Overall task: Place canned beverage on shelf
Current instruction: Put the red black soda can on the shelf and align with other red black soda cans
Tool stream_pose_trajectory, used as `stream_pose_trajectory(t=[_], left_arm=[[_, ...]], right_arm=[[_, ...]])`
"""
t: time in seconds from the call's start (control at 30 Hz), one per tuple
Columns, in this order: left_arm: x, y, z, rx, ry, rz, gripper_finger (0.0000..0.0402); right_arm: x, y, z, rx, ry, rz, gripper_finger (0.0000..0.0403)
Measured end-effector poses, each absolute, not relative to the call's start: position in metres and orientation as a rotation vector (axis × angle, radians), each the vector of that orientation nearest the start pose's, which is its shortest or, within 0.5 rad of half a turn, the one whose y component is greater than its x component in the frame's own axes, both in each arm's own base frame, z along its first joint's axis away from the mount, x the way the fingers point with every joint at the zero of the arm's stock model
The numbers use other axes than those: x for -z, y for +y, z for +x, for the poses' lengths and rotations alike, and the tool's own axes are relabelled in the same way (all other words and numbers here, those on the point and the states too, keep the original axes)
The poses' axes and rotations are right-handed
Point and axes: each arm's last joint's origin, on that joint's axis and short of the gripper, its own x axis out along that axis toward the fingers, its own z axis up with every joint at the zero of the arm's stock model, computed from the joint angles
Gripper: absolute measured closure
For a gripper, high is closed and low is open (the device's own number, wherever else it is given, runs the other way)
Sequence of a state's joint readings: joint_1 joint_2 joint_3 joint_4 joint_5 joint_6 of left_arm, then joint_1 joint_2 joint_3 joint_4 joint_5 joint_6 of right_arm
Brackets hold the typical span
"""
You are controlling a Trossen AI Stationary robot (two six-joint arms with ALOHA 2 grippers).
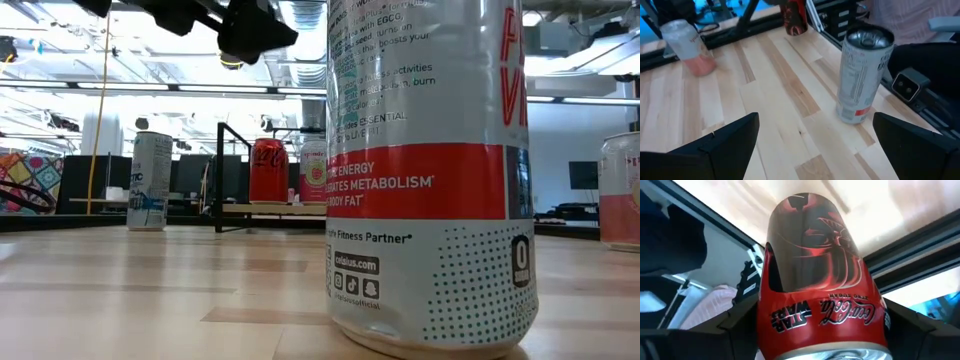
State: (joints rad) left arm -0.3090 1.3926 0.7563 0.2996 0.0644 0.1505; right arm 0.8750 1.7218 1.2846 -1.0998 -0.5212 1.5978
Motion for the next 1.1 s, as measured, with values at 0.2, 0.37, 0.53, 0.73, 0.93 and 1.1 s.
stream_pose_trajectory(t=[0.2, 0.37, 0.53, 0.73, 0.93, 1.1], left_arm=[[-0.245, -0.089, 0.274, 0.370, 0.296, 0.215, 0.0024], [-0.249, -0.086, 0.269, 0.331, 0.310, 0.228, 0.0024], [-0.248, -0.086, 0.269, 0.358, 0.319, 0.238, 0.0024], [-0.246, -0.087, 0.268, 0.370, 0.340, 0.239, 0.0024], [-0.245, -0.086, 0.268, 0.371, 0.348, 0.239, 0.0024], [-0.245, -0.086, 0.268, 0.371, 0.350, 0.239, 0.0024]], right_arm=[[-0.248, 0.209, 0.220, 0.377, 1.971, 0.677, 0.0068], [-0.261, 0.159, 0.255, 0.347, 1.875, 0.635, 0.0068], [-0.261, 0.101, 0.284, 0.360, 1.787, 0.676, 0.0068], [-0.248, 0.033, 0.306, 0.437, 1.768, 0.745, 0.0068], [-0.226, -0.009, 0.316, 0.475, 1.818, 0.825, 0.0068], [-0.209, -0.017, 0.322, 0.430, 1.875, 0.811, 0.0068]])
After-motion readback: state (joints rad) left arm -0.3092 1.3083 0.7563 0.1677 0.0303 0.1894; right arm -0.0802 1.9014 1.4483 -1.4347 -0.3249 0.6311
